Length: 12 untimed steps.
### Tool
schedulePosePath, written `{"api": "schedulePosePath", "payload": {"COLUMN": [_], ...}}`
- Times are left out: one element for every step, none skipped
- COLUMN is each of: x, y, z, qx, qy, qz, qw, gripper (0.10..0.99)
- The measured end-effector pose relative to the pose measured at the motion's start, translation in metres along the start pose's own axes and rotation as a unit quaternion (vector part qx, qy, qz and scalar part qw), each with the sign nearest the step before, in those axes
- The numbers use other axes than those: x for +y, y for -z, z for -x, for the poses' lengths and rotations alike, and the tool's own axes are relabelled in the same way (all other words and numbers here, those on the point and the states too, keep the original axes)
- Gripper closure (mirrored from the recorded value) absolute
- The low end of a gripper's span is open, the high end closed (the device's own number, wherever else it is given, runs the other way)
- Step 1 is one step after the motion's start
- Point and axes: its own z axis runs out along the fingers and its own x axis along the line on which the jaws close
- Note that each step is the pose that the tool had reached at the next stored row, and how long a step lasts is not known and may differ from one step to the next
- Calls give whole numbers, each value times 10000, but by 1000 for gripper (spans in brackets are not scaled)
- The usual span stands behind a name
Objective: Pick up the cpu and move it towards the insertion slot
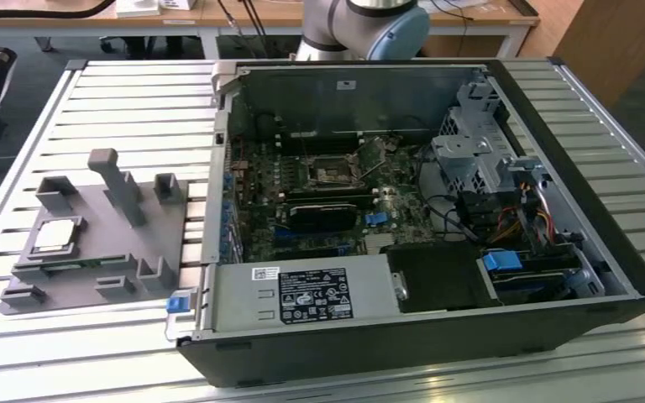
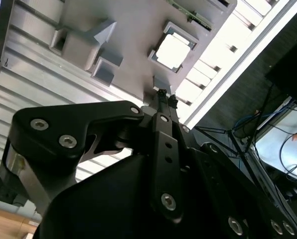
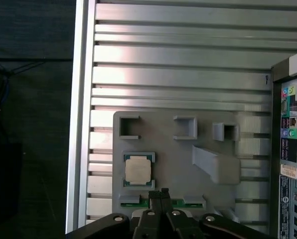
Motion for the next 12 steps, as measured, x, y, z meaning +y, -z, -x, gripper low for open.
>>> {"api": "schedulePosePath", "payload": {"x": [0, 0, 1, 1, 1, 1, 0, 0, -1, -2, -2, -4], "y": [-2, -4, -6, -8, -11, -14, -18, -22, -27, -33, -40, -49], "z": [-18, -37, -52, -64, -78, -90, -96, -101, -105, -111, -117, -123], "qx": [0, 1, 0, 0, 0, 0, 0, 0, 0, 0, 0, 1], "qy": [0, 0, 0, 0, 0, 0, 0, 1, 1, 0, 0, 0], "qz": [0, 0, 0, 0, 0, 0, 0, 0, 0, 0, 0, 0], "qw": [10000, 10000, 10000, 10000, 10000, 10000, 10000, 10000, 10000, 10000, 10000, 10000], "gripper": [980, 980, 980, 980, 980, 973, 918, 918, 851, 792, 792, 733]}}
